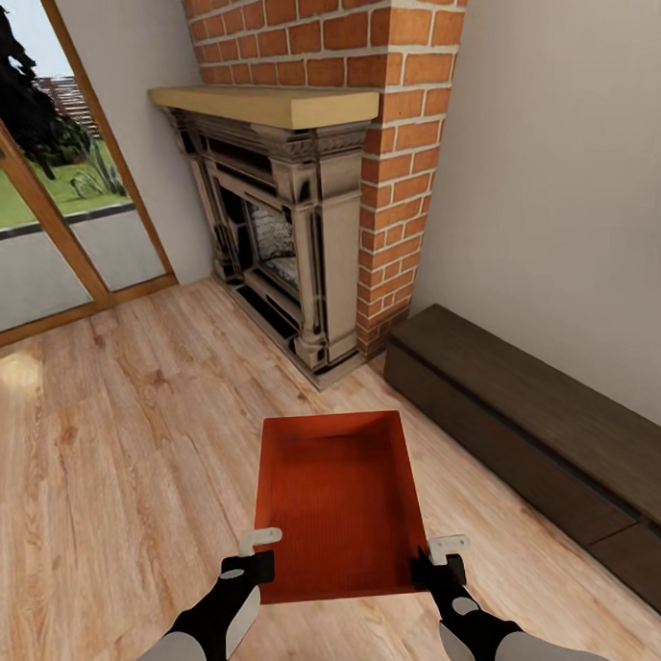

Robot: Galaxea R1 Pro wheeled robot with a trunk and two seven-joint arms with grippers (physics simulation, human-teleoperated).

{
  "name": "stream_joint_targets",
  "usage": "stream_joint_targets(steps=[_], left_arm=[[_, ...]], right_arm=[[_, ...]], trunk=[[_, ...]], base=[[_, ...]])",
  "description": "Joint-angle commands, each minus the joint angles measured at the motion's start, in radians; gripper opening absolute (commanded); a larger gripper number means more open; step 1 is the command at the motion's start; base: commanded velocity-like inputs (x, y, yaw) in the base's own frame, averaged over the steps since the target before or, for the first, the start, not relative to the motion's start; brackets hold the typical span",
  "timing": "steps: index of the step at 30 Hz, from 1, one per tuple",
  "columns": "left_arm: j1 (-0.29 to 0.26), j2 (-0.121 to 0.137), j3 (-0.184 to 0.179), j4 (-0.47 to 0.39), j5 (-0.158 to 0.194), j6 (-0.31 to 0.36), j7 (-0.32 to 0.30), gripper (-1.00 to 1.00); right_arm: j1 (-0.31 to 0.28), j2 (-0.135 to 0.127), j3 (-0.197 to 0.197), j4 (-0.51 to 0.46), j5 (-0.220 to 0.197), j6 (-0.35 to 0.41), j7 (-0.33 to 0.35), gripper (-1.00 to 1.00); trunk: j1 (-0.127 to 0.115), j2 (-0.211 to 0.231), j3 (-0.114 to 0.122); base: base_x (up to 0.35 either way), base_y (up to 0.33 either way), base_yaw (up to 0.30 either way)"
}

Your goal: Move the two storage containers from the living room to the garage. In the garage, place one container on the floor and stack the other container on top of it (either order is fine).

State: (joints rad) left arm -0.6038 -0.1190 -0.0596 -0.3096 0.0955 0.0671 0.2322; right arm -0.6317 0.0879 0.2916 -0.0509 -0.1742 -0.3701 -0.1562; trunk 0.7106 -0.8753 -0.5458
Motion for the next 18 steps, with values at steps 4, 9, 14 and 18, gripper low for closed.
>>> stream_joint_targets(steps=[4,9,14,18], left_arm=[[-0.001,0.001,0.014,-0.005,-0.005,0.007,0.012,-1.00],[-0.001,0.001,0.014,-0.005,-0.005,0.007,0.012,-1.00],[-0.001,0.001,0.014,-0.005,-0.004,0.007,0.012,-1.00],[-0.001,0.001,0.014,-0.005,-0.005,0.007,0.012,-1.00]], right_arm=[[0.000,0.000,-0.025,0.003,-0.034,-0.009,-0.016,-1.00],[0.000,0.000,-0.024,0.003,-0.034,-0.009,-0.016,-1.00],[0.000,0.000,-0.025,0.003,-0.034,-0.009,-0.016,-1.00],[0.000,0.000,-0.024,0.003,-0.034,-0.009,-0.016,-1.00]], trunk=[[0.000,-0.001,0.006],[0.000,-0.001,0.014],[0.000,-0.001,0.022],[0.000,-0.001,0.028]], base=[[0.000,0.000,0.000],[0.000,0.000,0.000],[0.000,0.000,0.000],[0.000,0.000,0.000]])
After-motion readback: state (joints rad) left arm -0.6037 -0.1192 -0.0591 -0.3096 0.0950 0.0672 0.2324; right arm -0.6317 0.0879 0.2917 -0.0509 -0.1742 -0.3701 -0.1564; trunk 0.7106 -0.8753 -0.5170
